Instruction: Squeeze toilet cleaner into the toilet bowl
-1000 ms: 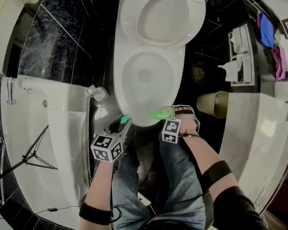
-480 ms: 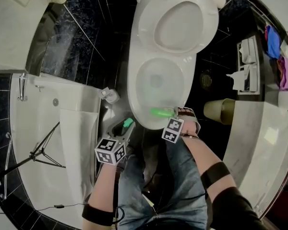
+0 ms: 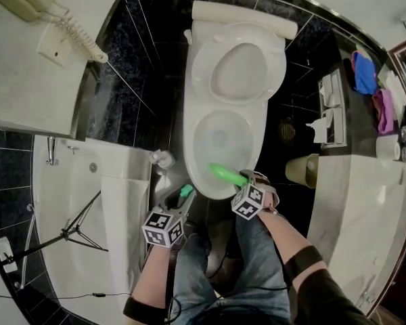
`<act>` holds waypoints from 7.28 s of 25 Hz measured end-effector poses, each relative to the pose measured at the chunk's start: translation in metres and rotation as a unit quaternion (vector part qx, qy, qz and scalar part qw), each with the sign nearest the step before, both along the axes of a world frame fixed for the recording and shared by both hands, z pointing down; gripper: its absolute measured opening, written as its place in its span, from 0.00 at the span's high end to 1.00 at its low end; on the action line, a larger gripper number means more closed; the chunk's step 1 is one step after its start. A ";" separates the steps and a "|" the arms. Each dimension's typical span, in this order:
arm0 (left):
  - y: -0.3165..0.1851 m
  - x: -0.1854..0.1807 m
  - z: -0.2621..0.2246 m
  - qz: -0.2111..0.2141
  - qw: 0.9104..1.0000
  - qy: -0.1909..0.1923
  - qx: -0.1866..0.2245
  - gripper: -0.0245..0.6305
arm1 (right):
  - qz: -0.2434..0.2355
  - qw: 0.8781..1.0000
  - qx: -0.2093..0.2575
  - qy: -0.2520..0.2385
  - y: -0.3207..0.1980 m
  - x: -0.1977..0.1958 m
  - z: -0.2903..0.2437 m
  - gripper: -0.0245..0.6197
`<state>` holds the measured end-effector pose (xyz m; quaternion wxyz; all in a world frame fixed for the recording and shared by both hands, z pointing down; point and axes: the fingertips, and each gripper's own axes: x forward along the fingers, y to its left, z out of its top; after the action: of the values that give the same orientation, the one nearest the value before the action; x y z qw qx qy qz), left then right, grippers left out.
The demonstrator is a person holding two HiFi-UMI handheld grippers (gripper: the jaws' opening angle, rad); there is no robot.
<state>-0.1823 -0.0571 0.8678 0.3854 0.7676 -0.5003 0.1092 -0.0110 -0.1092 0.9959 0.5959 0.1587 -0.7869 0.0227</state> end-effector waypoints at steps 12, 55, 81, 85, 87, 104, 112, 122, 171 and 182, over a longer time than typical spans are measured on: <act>-0.016 0.007 -0.122 0.000 0.999 -0.010 0.052 0.73 | 0.097 0.948 0.025 -0.303 -0.034 -0.052 -0.219 0.68; 0.038 0.057 -0.410 0.011 0.973 -0.071 0.221 0.73 | 0.089 0.837 0.063 -0.535 0.057 0.012 -0.535 0.67; 0.060 0.048 -0.432 0.049 0.968 -0.062 0.239 0.73 | 0.104 0.852 0.069 -0.509 0.094 0.014 -0.526 0.67; 0.058 0.039 -0.431 0.045 0.969 -0.044 0.238 0.73 | 0.109 0.851 0.070 -0.509 0.087 0.011 -0.521 0.67; 0.058 0.036 -0.432 0.051 0.968 -0.043 0.240 0.73 | 0.108 0.849 0.080 -0.511 0.082 0.013 -0.514 0.67; 0.066 0.062 -0.519 0.258 0.921 0.012 0.292 0.73 | -0.096 0.884 -0.045 -0.455 0.120 -0.040 -0.541 0.67; 0.069 0.063 -0.552 0.326 0.892 0.008 0.314 0.73 | -0.158 0.888 -0.081 -0.424 0.131 -0.057 -0.545 0.67; 0.081 0.077 -0.569 0.370 0.871 0.024 0.321 0.73 | -0.199 0.883 -0.088 -0.417 0.139 -0.061 -0.563 0.67; 0.083 0.116 -0.555 0.469 0.833 -0.072 0.284 0.73 | -0.228 0.902 -0.105 -0.350 0.147 -0.065 -0.546 0.69; 0.089 0.119 -0.551 0.512 0.751 -0.181 0.375 0.73 | -0.241 0.868 -0.199 -0.387 0.170 -0.070 -0.547 0.69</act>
<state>-0.0632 0.0320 0.3163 -0.1453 0.9575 -0.0935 0.2310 -0.0813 0.0607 0.4492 0.2494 -0.1788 -0.9471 0.0940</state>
